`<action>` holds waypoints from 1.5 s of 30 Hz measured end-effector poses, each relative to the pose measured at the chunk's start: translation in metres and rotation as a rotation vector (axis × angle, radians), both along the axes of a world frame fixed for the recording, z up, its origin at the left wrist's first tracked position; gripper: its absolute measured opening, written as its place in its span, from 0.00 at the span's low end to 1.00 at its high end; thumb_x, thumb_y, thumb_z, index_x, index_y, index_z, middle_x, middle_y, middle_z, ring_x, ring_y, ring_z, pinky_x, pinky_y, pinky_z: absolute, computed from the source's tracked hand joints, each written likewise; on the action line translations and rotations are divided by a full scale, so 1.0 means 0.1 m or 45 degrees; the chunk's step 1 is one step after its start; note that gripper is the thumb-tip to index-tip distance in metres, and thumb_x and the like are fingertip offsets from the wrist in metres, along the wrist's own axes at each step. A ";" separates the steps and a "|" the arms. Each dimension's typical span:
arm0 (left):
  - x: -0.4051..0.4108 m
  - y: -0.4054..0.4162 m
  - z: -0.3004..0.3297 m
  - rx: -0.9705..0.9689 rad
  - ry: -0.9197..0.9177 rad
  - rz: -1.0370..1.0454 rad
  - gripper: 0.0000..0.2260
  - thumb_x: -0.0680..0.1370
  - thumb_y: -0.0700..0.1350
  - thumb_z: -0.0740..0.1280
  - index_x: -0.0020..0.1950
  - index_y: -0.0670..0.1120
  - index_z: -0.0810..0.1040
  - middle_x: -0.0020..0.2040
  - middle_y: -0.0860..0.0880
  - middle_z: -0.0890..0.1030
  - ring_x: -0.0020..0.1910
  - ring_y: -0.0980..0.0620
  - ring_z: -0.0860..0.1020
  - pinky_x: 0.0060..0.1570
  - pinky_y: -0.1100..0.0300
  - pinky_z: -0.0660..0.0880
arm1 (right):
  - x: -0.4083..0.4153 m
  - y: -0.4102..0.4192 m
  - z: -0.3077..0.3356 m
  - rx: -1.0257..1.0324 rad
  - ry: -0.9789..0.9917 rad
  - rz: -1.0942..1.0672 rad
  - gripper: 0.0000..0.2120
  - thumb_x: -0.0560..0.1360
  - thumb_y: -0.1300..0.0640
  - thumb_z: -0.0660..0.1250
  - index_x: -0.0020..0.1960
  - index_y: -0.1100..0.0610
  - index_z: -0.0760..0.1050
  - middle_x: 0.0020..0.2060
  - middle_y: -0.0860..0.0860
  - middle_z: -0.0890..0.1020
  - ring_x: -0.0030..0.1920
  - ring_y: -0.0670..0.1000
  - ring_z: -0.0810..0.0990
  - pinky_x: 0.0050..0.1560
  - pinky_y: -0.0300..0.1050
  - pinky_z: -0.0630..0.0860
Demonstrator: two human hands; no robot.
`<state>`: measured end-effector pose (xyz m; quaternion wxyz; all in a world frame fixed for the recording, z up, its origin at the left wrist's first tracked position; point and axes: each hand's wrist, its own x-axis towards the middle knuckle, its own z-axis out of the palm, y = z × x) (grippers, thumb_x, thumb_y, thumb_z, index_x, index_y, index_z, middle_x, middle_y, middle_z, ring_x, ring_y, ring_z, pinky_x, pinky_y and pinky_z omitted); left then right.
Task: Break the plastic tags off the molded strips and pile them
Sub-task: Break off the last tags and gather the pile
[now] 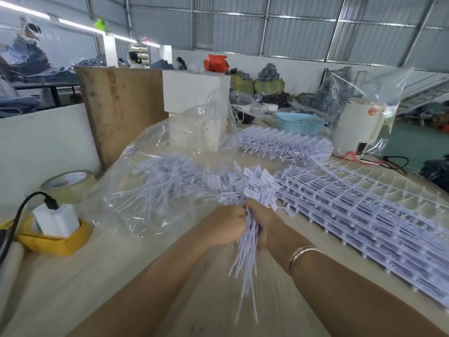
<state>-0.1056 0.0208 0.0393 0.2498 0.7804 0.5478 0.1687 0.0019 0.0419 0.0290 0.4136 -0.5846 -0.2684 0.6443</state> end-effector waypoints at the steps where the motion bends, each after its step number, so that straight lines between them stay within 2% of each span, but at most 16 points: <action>1: -0.03 -0.04 0.05 0.000 -0.020 -0.010 0.12 0.81 0.40 0.54 0.50 0.37 0.77 0.41 0.43 0.77 0.42 0.47 0.74 0.33 0.61 0.66 | 0.03 -0.04 -0.02 0.000 0.000 -0.007 0.06 0.71 0.60 0.66 0.46 0.60 0.73 0.32 0.56 0.76 0.28 0.54 0.74 0.32 0.44 0.73; 4: -0.14 -0.15 0.22 0.103 -0.177 0.025 0.15 0.79 0.45 0.58 0.43 0.36 0.78 0.37 0.43 0.80 0.32 0.48 0.75 0.33 0.61 0.71 | 0.13 -0.17 -0.07 0.028 0.009 -0.019 0.05 0.73 0.60 0.66 0.44 0.62 0.75 0.30 0.57 0.77 0.26 0.54 0.75 0.32 0.46 0.74; 6: -0.20 -0.22 0.32 0.222 -0.395 0.115 0.15 0.78 0.47 0.58 0.41 0.42 0.81 0.33 0.53 0.82 0.28 0.53 0.80 0.32 0.57 0.76 | 0.23 -0.26 -0.09 0.048 -0.016 -0.041 0.07 0.73 0.58 0.66 0.43 0.63 0.76 0.31 0.58 0.77 0.26 0.54 0.74 0.31 0.45 0.74; 8: -0.26 -0.23 0.39 0.612 -0.534 0.263 0.14 0.75 0.51 0.58 0.39 0.47 0.81 0.31 0.59 0.80 0.26 0.60 0.76 0.26 0.63 0.71 | 0.32 -0.36 -0.09 0.065 -0.016 -0.062 0.07 0.72 0.57 0.68 0.44 0.62 0.77 0.33 0.58 0.77 0.26 0.54 0.74 0.30 0.43 0.75; 11: -0.36 -0.07 0.32 1.037 -0.249 0.483 0.14 0.73 0.55 0.65 0.53 0.49 0.77 0.52 0.53 0.76 0.48 0.53 0.74 0.42 0.57 0.74 | 0.42 -0.52 -0.06 0.118 0.029 -0.071 0.08 0.71 0.56 0.71 0.42 0.61 0.80 0.32 0.57 0.79 0.26 0.54 0.76 0.29 0.43 0.75; 13: -0.47 0.05 0.18 0.909 -0.084 0.648 0.25 0.72 0.55 0.69 0.64 0.46 0.70 0.63 0.45 0.67 0.60 0.45 0.69 0.52 0.48 0.73 | 0.46 -0.63 -0.03 0.170 0.049 -0.073 0.08 0.71 0.55 0.71 0.38 0.60 0.81 0.32 0.58 0.78 0.25 0.53 0.75 0.27 0.42 0.75; 15: -0.59 0.13 0.05 0.778 -0.088 0.710 0.26 0.73 0.52 0.69 0.66 0.44 0.68 0.65 0.45 0.65 0.61 0.44 0.69 0.53 0.47 0.73 | 0.49 -0.73 0.01 0.208 0.049 -0.069 0.09 0.71 0.55 0.71 0.34 0.59 0.81 0.32 0.58 0.77 0.25 0.54 0.75 0.26 0.42 0.74; 18: -0.69 0.18 -0.06 0.758 -0.256 0.692 0.15 0.76 0.43 0.66 0.62 0.43 0.72 0.61 0.47 0.72 0.55 0.47 0.76 0.50 0.52 0.74 | 0.50 -0.85 0.07 0.243 0.075 -0.052 0.13 0.71 0.57 0.70 0.28 0.57 0.79 0.28 0.57 0.77 0.23 0.53 0.75 0.25 0.41 0.74; 23: -0.71 0.16 0.20 0.804 -0.800 0.706 0.05 0.75 0.39 0.66 0.49 0.46 0.74 0.47 0.51 0.76 0.37 0.60 0.75 0.35 0.76 0.68 | 0.50 -0.91 0.21 0.323 0.051 -0.069 0.07 0.71 0.56 0.70 0.38 0.59 0.75 0.28 0.55 0.75 0.24 0.53 0.75 0.26 0.42 0.73; 28: -0.79 0.11 0.30 0.736 -0.820 0.624 0.19 0.73 0.29 0.58 0.57 0.49 0.73 0.48 0.53 0.73 0.31 0.64 0.72 0.33 0.75 0.67 | 0.55 -0.94 0.40 0.361 0.094 -0.055 0.09 0.72 0.56 0.68 0.37 0.59 0.72 0.27 0.56 0.72 0.23 0.52 0.72 0.24 0.41 0.72; 32: -0.80 0.09 0.30 0.725 -0.814 0.477 0.26 0.73 0.28 0.56 0.67 0.49 0.71 0.58 0.55 0.70 0.29 0.59 0.70 0.43 0.64 0.74 | 0.47 -0.92 0.56 0.455 0.213 -0.041 0.08 0.73 0.56 0.68 0.37 0.58 0.74 0.26 0.54 0.73 0.22 0.51 0.72 0.24 0.41 0.73; 37: -0.78 0.06 0.41 0.673 -1.038 0.422 0.27 0.73 0.28 0.55 0.67 0.50 0.71 0.51 0.59 0.74 0.28 0.60 0.72 0.30 0.73 0.69 | 0.22 -0.80 0.67 0.539 0.360 0.073 0.13 0.71 0.56 0.69 0.28 0.56 0.79 0.25 0.53 0.76 0.22 0.50 0.75 0.23 0.40 0.73; 39: -0.77 0.04 0.48 0.625 -1.166 0.412 0.26 0.72 0.29 0.56 0.66 0.49 0.73 0.41 0.58 0.76 0.26 0.62 0.72 0.29 0.72 0.69 | 0.02 -0.71 0.61 0.482 0.365 0.122 0.06 0.70 0.55 0.70 0.36 0.58 0.79 0.26 0.53 0.77 0.23 0.51 0.76 0.25 0.41 0.74; 41: -0.76 -0.01 0.56 0.615 -1.267 0.371 0.27 0.71 0.30 0.56 0.66 0.50 0.73 0.33 0.53 0.77 0.26 0.62 0.70 0.29 0.71 0.68 | -0.21 -0.58 0.47 0.394 0.289 0.148 0.10 0.69 0.56 0.70 0.47 0.60 0.76 0.30 0.55 0.78 0.25 0.52 0.78 0.28 0.42 0.75; 43: -0.76 -0.08 0.62 0.652 -1.276 0.316 0.29 0.71 0.28 0.55 0.65 0.54 0.73 0.49 0.35 0.79 0.26 0.61 0.69 0.29 0.71 0.68 | -0.42 -0.45 0.29 0.266 0.176 0.178 0.11 0.69 0.58 0.69 0.49 0.60 0.74 0.31 0.56 0.77 0.24 0.52 0.77 0.28 0.42 0.75; 45: -0.76 -0.16 0.66 0.685 -1.186 0.273 0.31 0.72 0.26 0.54 0.66 0.55 0.71 0.63 0.27 0.68 0.27 0.59 0.69 0.31 0.71 0.69 | -0.59 -0.34 0.14 0.148 0.066 0.288 0.05 0.70 0.60 0.67 0.45 0.60 0.75 0.30 0.55 0.76 0.23 0.51 0.76 0.28 0.40 0.75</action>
